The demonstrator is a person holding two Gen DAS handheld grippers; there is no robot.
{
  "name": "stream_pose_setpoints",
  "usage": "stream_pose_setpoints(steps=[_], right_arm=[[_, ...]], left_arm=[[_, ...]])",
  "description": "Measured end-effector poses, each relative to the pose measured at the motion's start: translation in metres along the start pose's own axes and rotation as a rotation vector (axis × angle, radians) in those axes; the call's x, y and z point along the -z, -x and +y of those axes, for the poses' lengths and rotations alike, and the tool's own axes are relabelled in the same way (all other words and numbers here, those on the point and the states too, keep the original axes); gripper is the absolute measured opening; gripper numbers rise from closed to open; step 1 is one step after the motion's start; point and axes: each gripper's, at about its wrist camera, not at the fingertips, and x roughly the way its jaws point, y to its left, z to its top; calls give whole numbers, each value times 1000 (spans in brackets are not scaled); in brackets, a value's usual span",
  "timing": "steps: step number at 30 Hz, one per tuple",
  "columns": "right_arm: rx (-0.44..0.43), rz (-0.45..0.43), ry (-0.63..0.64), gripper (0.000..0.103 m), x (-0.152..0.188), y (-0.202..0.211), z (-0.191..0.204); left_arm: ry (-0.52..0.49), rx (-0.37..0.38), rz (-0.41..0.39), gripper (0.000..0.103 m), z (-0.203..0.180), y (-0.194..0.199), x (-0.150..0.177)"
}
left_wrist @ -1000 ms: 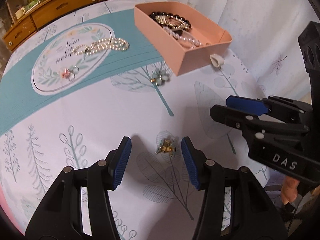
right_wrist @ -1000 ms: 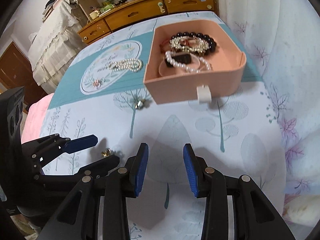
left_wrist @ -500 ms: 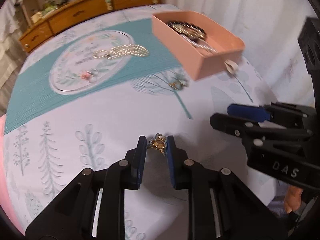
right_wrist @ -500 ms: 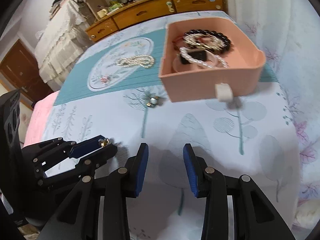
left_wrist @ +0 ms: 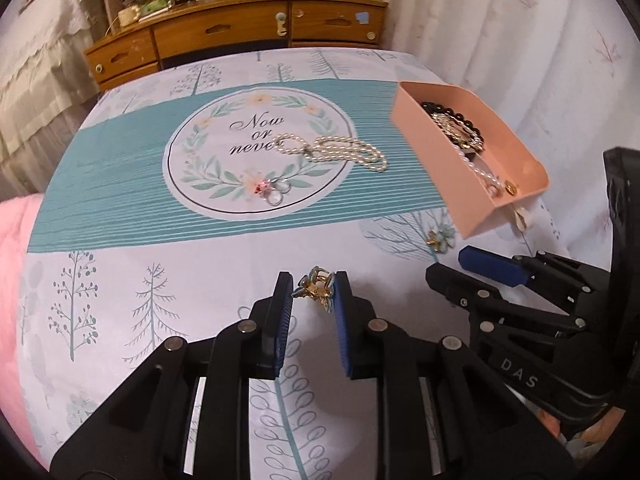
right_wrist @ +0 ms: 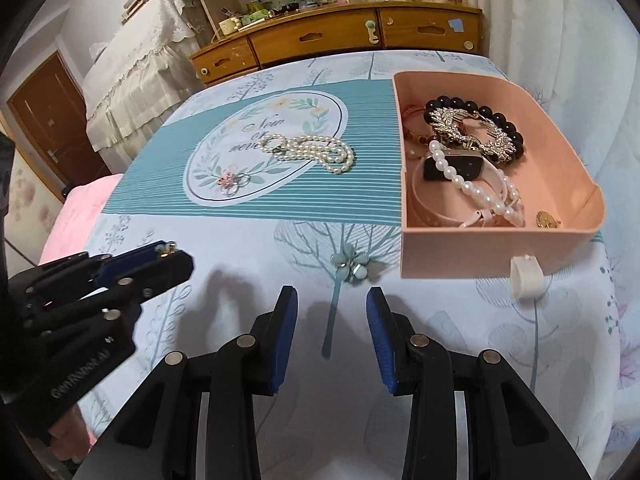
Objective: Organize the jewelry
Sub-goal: 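Grasp the small gold flower charm with the left tool while the right grasps the blue flower brooch, then drop the gold flower charm into the pink box with the left tool while the right drops the blue brooch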
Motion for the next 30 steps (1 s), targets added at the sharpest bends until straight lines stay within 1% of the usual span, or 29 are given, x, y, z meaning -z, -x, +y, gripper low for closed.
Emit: stream_pose_setpoints(steps=[5, 12, 14, 16, 18, 23, 26, 30], right_arm=[[37, -18, 9, 37, -9, -10, 3], [99, -36, 65, 37, -16, -22, 17], [125, -35, 82, 34, -16, -24, 20], [172, -33, 107, 26, -16, -27, 26], [192, -40, 119, 20, -15, -28, 28], [172, -31, 128, 20, -13, -27, 29], [115, -17, 113, 20, -9, -20, 26], [55, -45, 89, 20, -7, 5, 20]], left_arm=[[28, 25, 18, 18, 9, -10, 0], [49, 50, 28, 18, 17, -18, -2], [63, 53, 25, 18, 22, -18, -3], [72, 55, 20, 18, 24, -17, -4], [78, 54, 17, 18, 25, -16, -5], [70, 44, 16, 18, 20, -11, -4], [61, 36, 10, 18, 13, -4, -6], [41, 36, -9, 18, 2, 11, -14]])
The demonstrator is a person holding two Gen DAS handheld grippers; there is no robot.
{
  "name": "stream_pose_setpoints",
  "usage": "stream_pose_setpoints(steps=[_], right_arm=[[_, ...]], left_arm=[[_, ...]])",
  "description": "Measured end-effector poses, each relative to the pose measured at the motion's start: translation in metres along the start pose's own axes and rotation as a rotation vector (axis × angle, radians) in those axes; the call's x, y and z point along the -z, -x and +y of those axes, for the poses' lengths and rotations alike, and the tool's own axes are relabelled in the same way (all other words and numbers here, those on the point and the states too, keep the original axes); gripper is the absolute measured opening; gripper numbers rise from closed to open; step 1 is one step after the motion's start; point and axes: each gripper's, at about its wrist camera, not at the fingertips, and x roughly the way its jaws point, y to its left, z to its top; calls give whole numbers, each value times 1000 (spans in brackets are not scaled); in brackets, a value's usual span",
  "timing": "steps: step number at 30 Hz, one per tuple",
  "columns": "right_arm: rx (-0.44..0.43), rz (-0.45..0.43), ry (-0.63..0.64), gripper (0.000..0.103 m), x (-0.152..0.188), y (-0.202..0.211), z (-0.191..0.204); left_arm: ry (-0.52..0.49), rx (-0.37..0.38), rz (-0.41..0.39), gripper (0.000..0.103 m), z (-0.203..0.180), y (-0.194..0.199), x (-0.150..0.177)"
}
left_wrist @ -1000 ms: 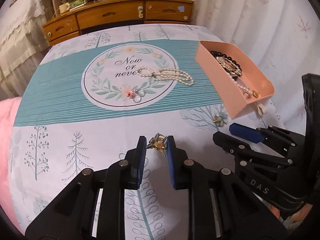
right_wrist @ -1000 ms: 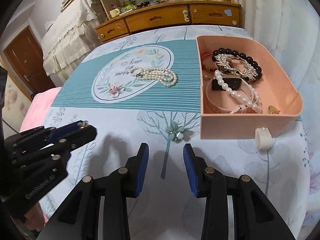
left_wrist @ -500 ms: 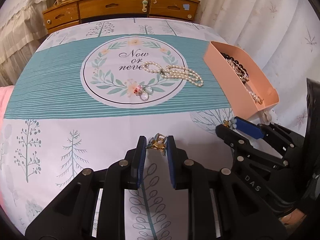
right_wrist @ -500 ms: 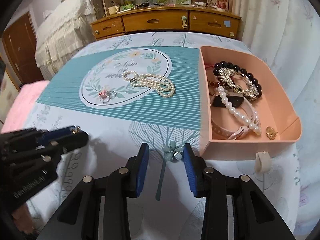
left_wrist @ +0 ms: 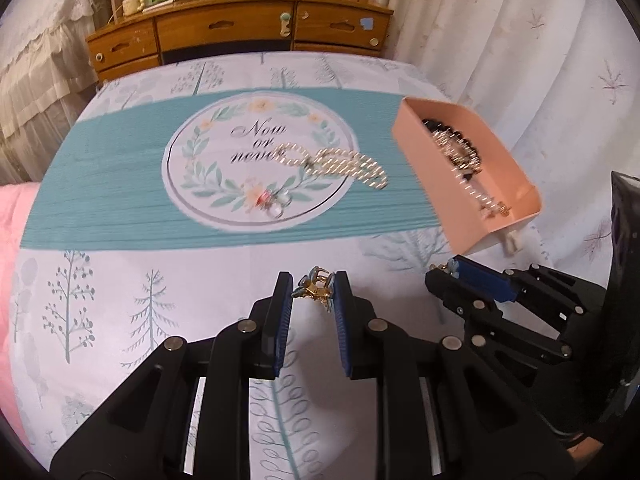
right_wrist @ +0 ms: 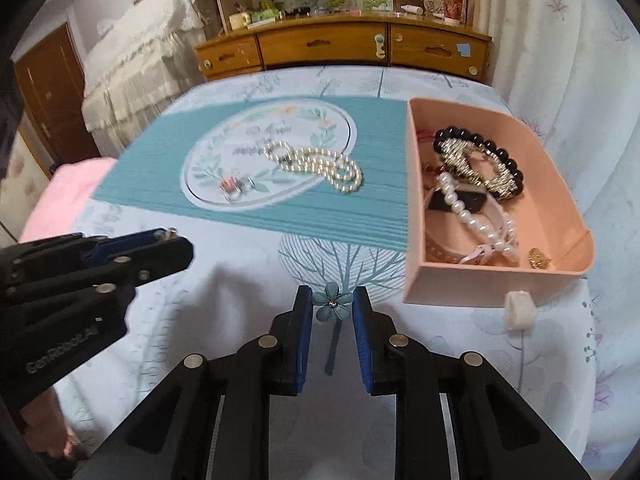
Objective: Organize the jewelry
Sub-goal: 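Drop the gold flower charm into the pink box with the left tool while the right drops the blue brooch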
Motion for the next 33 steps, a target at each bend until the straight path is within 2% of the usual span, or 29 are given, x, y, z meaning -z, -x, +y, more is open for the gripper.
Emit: stream_pose_setpoints(steps=[8, 17, 22, 26, 33], right_arm=[[-59, -88, -77, 20, -25, 71, -43], [22, -239, -88, 20, -77, 148, -94], [54, -275, -93, 20, -104, 169, -115], [49, -228, -96, 20, -113, 159, -129], [27, -41, -140, 20, -98, 85, -158]], left_arm=[[-61, 38, -83, 18, -48, 36, -44], [-130, 84, -158, 18, -113, 63, -120], [-149, 87, -198, 18, -139, 65, -156], [-161, 89, -148, 18, -153, 37, -169], [-182, 79, 19, 18, -165, -47, -152]])
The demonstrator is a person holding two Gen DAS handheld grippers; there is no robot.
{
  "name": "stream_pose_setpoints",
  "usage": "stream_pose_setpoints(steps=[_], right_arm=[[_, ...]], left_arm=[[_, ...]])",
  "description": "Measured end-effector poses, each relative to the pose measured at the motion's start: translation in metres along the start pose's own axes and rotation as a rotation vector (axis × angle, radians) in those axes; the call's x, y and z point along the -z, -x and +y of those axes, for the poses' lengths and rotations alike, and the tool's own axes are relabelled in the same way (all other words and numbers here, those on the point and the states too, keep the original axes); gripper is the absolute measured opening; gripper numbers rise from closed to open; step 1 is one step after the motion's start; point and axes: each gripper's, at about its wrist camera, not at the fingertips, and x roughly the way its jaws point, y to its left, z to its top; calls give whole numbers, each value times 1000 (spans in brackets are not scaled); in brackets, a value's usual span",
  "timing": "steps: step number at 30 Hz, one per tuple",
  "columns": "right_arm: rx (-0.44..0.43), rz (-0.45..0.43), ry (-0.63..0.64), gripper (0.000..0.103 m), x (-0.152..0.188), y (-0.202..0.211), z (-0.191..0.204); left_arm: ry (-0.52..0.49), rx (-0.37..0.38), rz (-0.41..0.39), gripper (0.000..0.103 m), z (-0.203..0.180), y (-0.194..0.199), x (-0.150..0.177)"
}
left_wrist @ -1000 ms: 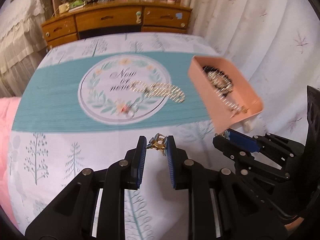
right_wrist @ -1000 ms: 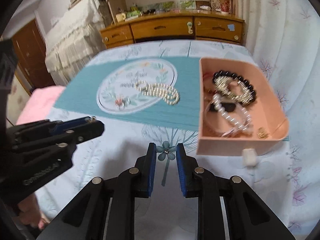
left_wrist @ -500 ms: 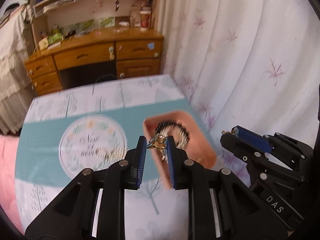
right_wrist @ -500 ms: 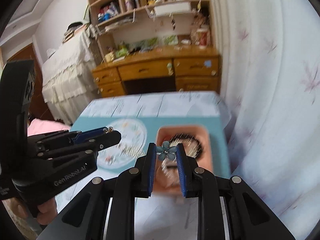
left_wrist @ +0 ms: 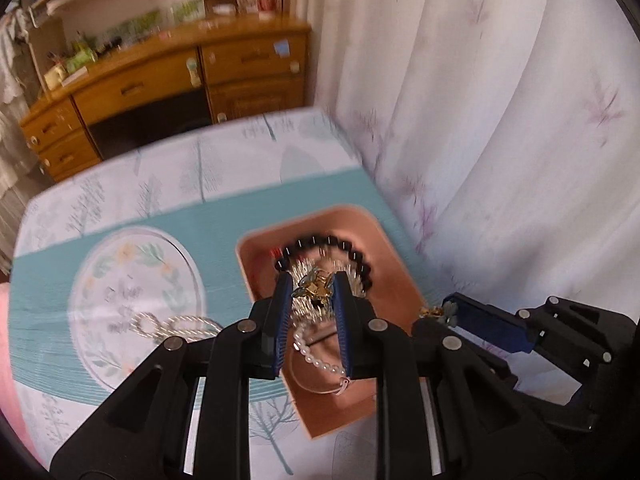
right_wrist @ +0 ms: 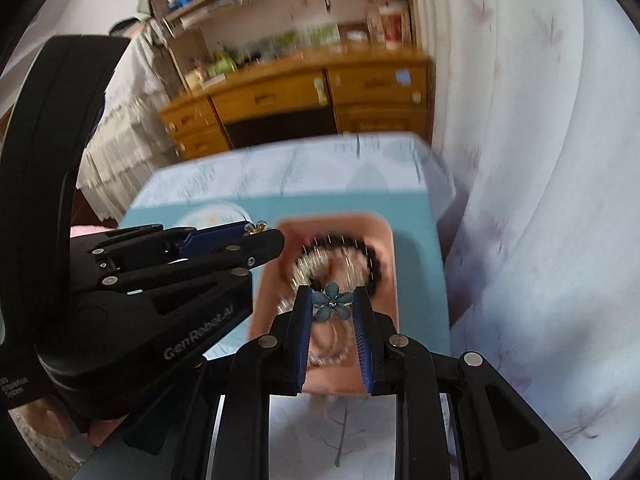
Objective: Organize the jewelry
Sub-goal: 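Drop the gold flower charm into the pink box with the left tool while the right drops the blue brooch, then withdraw both tools from the pink box toward the rings on the cloth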
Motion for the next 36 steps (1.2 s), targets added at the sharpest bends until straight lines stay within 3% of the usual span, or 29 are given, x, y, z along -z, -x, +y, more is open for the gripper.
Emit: stream_pose_setpoints(steps=[5, 11, 12, 14, 16, 19, 36], right_arm=[[18, 82, 0, 20, 20, -39, -13], [27, 138, -7, 20, 39, -68, -18], [19, 139, -7, 20, 42, -69, -18], [10, 142, -10, 21, 47, -72, -15], [10, 137, -12, 21, 50, -73, -13], [4, 122, -15, 21, 50, -70, -7], [7, 37, -76, 21, 67, -29, 6]], left_arm=[[9, 14, 74, 18, -1, -44, 16], [20, 44, 117, 20, -3, -64, 31], [17, 40, 120, 21, -5, -65, 34], [20, 47, 119, 39, -4, -65, 38], [36, 70, 117, 51, -2, -61, 42], [56, 106, 110, 51, 1, -51, 48], [135, 84, 14, 51, 31, 18, 78]])
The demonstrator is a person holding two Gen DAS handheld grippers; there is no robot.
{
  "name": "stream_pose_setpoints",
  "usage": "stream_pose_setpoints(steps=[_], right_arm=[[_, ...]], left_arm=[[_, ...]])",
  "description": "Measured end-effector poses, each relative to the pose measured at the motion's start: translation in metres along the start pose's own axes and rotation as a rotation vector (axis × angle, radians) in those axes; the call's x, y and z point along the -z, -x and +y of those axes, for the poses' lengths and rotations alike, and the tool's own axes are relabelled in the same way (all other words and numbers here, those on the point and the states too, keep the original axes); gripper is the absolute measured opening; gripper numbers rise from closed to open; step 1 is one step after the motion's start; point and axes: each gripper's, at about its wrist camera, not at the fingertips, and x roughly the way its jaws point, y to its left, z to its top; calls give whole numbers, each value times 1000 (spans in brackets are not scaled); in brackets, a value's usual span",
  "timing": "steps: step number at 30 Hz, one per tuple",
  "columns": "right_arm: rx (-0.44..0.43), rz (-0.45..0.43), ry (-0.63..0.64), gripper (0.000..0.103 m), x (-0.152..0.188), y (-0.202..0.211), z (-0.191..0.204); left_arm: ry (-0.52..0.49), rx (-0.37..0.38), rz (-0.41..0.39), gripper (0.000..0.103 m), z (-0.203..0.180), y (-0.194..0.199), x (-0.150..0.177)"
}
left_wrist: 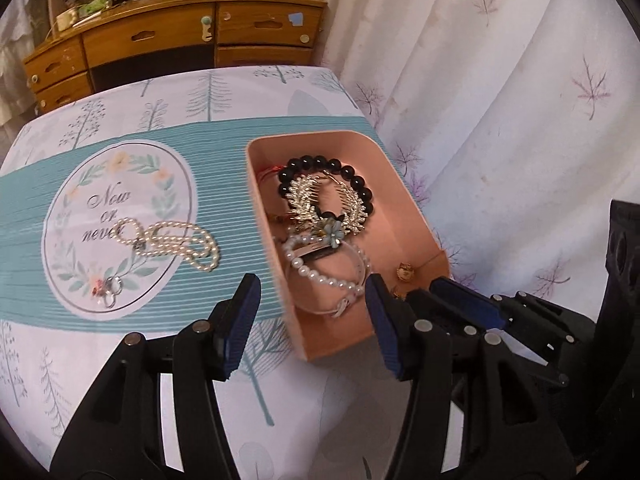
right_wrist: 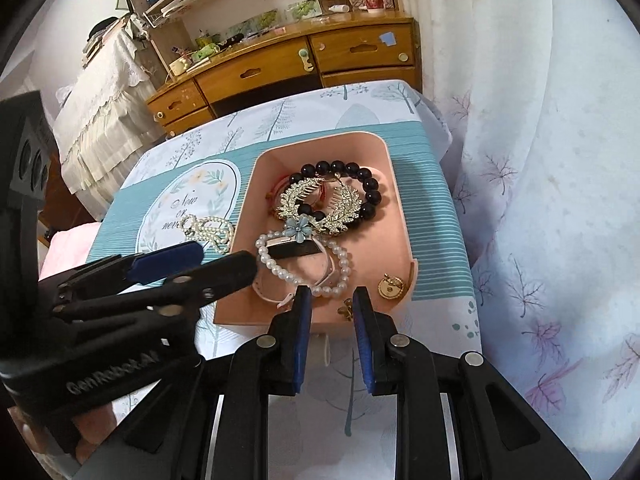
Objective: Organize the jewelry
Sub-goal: 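Withdraw both tools from the pink box toward the rings on the cloth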
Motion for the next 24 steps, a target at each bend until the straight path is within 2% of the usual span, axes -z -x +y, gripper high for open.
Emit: stream_pose_setpoints(steps=[5, 9, 13, 24], right_arm=[[5, -24, 9, 21, 4, 11, 10], [-3, -32, 35, 21, 12, 17, 27], [-15, -27, 73, 21, 19, 19, 49], [-72, 8, 170, 21, 35, 7, 119]], left_arm=[[18, -19, -34, 51, 12, 20, 8], [29, -45, -26, 51, 23, 28, 18], [66, -77, -12, 51, 41, 31, 29], [167, -98, -34, 51, 97, 55, 50]])
